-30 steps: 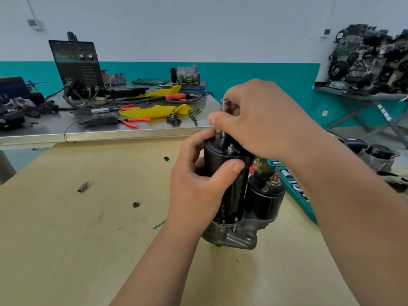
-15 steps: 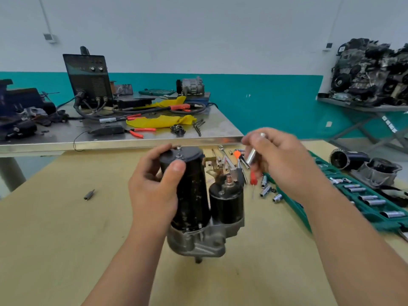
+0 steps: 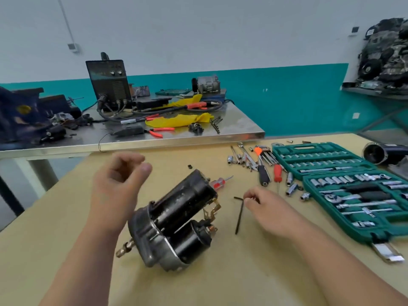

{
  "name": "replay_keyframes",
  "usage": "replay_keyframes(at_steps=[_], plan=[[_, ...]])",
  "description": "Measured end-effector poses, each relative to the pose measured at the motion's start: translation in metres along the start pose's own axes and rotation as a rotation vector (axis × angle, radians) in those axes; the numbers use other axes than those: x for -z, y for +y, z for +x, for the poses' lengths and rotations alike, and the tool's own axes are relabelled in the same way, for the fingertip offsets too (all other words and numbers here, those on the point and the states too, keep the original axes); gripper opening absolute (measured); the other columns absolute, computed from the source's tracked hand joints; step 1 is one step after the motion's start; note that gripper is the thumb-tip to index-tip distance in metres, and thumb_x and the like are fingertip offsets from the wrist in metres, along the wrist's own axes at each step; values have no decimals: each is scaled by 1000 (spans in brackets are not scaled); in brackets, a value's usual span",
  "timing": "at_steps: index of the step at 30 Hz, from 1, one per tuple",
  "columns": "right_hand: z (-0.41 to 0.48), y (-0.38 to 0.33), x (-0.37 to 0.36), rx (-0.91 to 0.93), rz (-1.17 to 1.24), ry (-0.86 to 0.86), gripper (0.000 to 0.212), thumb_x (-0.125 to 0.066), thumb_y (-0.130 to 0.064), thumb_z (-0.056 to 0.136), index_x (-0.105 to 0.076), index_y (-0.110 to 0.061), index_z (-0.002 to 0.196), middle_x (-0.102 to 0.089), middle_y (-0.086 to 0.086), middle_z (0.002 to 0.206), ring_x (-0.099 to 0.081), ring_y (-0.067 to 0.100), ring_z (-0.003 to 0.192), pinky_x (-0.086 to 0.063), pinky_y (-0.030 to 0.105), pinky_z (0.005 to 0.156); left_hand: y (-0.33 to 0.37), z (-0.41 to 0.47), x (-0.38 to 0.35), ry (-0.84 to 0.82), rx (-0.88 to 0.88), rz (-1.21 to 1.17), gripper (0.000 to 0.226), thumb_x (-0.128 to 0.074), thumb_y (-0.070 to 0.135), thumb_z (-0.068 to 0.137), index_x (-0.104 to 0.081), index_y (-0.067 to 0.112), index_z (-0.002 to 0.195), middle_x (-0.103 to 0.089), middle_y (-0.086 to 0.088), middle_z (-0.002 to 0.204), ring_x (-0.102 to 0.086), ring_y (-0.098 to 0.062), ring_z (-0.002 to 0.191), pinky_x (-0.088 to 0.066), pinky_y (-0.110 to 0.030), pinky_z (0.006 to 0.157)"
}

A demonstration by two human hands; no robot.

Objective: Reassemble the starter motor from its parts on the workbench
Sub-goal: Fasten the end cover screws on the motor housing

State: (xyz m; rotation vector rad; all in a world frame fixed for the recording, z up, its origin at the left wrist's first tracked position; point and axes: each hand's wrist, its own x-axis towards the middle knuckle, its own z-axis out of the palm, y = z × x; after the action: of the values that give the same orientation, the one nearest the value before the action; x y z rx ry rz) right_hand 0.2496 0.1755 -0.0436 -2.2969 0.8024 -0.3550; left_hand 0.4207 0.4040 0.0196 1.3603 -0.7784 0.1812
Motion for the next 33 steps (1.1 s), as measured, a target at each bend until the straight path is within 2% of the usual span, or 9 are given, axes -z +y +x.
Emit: replay_keyframes(at_steps=[2, 4, 6, 13, 17, 20, 24, 28, 33], plan=[[1, -4, -7, 0, 51, 37, 11, -42, -33, 102, -53, -36, 103, -57, -19, 96, -51, -6, 86, -37, 15, 65, 7, -14, -16, -311, -1, 246, 32, -67, 53, 67, -62, 51, 99, -64, 23, 93, -58, 3, 81, -46, -13, 69], [2, -9, -12, 9, 118, 111, 15, -41, -32, 102, -54, -37, 100, -58, -20, 91, -52, -6, 83, -34, 17, 62, 7, -24, -36, -593, 25, 623, 68, -59, 76, 62, -42, 59, 125, -47, 32, 130, -43, 9, 120, -42, -18, 93], [1, -9, -14, 8, 123, 165, 15, -41, -32, 102, -55, -37, 101, -58, -20, 90, -53, -4, 82, -34, 18, 61, 2, -27, -51, -706, -30, 1011, 92, -49, 84, 64, -27, 46, 145, -36, 20, 147, -27, -7, 134, -31, -31, 108], [0, 15, -9, -54, -41, 94, 13, -41, -31, 101, -53, -33, 105, -59, -15, 92, -58, 5, 81, -46, 25, 66, 0, -21, -70, -778, -74, 1322, 69, -54, 73, 75, -47, 34, 132, -55, 7, 118, -43, -20, 106, -36, -35, 96], [4, 20, -12, -74, -251, 68, 21, -45, -29, 100, -53, -32, 118, -58, -11, 104, -55, 8, 87, -47, 26, 75, 2, -23, -88, -752, -63, 1422, 58, -49, 66, 85, -49, 27, 128, -54, -2, 118, -49, -27, 110, -34, -47, 104], [3, 18, -17, -36, -327, 81, 23, -49, -30, 97, -56, -33, 119, -63, -9, 116, -57, 11, 93, -48, 26, 78, -1, -26, -87, -760, -66, 1479, 63, -47, 68, 85, -46, 26, 132, -54, -5, 122, -49, -30, 113, -34, -48, 104], [5, 12, -21, 2, -345, 108, 23, -53, -30, 95, -59, -32, 117, -65, -6, 117, -60, 15, 101, -51, 29, 84, 6, -6, -111, -860, 22, 1577, 57, -52, 63, 86, -54, 19, 123, -52, -6, 98, -54, -31, 102, -38, -48, 99], [4, 14, -22, -2, -326, 128, 22, -53, -31, 95, -60, -33, 116, -64, -5, 116, -59, 12, 96, -51, 27, 84, -4, 3, -131, -1031, 164, 1521, 79, -56, 74, 80, -46, 16, 132, -59, -7, 116, -58, -31, 107, -46, -49, 99], [4, 19, -21, 31, -340, 142, 24, -53, -31, 95, -60, -31, 118, -61, -8, 117, -56, 10, 103, -49, 28, 91, -13, 9, -127, -1060, 169, 1487, 77, -62, 73, 76, -52, 15, 126, -60, -5, 105, -61, -28, 98, -51, -44, 92]])
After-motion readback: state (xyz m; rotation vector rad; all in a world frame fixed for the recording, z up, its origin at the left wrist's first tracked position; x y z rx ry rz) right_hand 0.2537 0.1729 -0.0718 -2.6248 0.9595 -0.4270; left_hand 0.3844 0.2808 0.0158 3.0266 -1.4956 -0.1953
